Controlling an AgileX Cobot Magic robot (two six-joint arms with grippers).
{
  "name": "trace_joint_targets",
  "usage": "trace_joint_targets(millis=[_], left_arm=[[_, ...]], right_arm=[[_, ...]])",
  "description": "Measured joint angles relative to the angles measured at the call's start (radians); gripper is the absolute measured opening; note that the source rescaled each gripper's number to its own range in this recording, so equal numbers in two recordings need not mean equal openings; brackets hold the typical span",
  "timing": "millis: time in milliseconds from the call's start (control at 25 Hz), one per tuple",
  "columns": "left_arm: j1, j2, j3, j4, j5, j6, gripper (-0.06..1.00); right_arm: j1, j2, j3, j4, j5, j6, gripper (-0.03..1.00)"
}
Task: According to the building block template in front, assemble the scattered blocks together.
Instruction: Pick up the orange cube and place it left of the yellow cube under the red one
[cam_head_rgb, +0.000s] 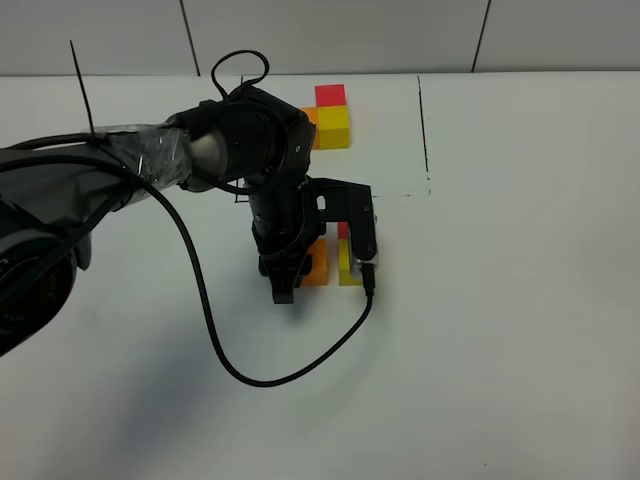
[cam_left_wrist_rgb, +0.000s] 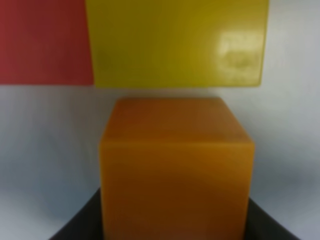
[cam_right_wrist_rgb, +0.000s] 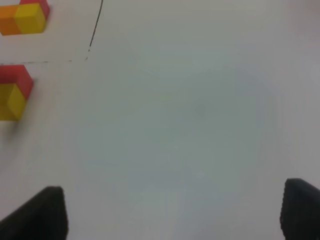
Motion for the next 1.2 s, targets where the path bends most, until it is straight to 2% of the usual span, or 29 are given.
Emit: trace_joint_targets(millis=[1200], left_arm=[[-0.002, 0.001, 0.0, -0.039, -0.017, 0.0, 0.0]], right_arm=[[0.0, 0.0, 0.0, 0.004, 0.0, 0.0, 0.73]])
